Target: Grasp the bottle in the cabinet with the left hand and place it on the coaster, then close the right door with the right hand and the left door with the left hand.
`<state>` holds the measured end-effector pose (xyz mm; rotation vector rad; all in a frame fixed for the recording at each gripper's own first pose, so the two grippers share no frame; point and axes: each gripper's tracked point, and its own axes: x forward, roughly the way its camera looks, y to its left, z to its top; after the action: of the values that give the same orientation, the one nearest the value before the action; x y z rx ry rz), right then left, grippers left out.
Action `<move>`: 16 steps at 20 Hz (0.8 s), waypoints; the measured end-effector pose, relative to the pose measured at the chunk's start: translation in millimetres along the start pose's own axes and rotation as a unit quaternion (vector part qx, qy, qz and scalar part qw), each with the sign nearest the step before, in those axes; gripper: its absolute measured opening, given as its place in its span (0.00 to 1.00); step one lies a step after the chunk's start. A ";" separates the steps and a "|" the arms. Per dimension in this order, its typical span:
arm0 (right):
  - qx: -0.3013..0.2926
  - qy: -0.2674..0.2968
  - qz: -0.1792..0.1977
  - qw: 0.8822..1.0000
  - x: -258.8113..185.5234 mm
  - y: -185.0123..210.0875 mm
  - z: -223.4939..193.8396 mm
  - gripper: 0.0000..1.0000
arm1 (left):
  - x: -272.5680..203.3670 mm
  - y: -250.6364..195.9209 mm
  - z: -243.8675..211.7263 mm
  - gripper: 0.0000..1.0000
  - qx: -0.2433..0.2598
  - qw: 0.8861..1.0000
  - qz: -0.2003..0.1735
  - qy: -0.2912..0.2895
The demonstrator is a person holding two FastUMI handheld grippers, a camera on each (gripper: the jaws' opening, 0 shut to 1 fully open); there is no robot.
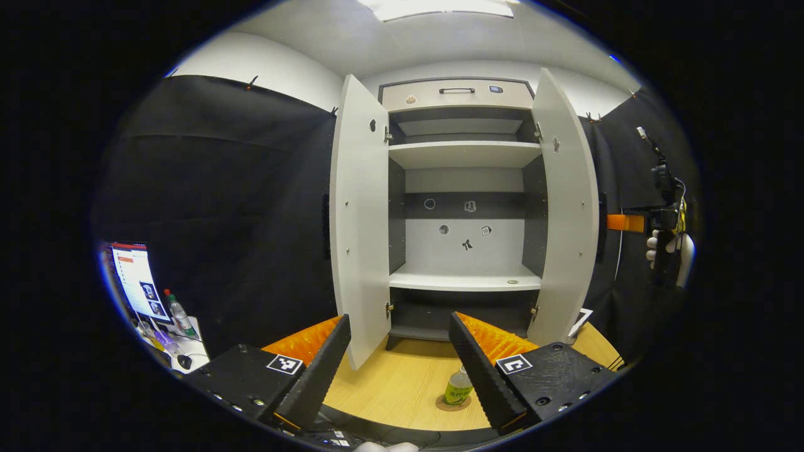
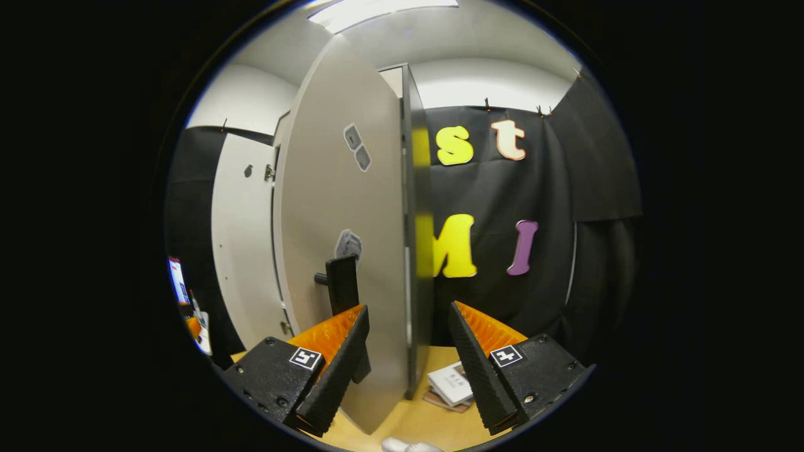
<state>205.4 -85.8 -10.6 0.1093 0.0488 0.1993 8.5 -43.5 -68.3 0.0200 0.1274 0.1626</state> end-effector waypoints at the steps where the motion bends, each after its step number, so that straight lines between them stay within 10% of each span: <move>1: 0.006 0.001 0.006 1.000 3.4 5.8 0.1 0.80 | -1.1 -0.3 1.8 0.96 0.004 1.000 0.003 -0.002; 16: -0.008 0.055 0.144 0.988 46.8 92.5 -38.8 0.79 | -7.2 0.6 9.4 0.96 0.014 0.999 0.042 -0.005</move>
<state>230.9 17.7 -40.4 0.0891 0.1415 0.4955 2.5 -44.2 -58.1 0.0543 0.1191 0.2444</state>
